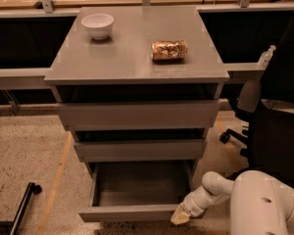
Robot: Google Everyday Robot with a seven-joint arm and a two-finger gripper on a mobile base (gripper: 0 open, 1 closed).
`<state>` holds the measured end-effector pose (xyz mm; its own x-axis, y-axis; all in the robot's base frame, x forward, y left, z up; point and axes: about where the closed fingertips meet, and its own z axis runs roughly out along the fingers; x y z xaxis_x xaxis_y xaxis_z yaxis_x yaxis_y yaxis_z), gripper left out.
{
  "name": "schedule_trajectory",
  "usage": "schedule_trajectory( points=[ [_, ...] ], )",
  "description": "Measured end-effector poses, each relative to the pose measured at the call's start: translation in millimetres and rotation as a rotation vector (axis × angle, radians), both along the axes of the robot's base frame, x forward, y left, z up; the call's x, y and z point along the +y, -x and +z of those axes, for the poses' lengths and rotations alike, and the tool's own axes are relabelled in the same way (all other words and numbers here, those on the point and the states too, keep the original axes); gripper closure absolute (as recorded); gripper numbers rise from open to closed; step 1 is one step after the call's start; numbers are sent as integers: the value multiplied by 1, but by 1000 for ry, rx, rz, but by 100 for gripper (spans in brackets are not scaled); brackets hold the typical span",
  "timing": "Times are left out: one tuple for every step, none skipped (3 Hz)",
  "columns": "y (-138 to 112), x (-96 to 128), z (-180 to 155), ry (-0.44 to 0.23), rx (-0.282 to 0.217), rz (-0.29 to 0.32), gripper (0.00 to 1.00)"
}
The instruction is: Close bottom drawer
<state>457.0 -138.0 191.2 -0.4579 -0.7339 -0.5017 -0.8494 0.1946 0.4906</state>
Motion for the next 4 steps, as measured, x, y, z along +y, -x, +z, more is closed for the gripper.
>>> schedule_trajectory(
  points=[
    [0, 0, 0, 0, 0, 0, 100],
    [-22, 1, -1, 40, -80, -24, 100],
    [-31, -1, -3, 57, -114, -41, 100],
    [-36, -1, -10, 58, -153, -69, 100]
  ],
)
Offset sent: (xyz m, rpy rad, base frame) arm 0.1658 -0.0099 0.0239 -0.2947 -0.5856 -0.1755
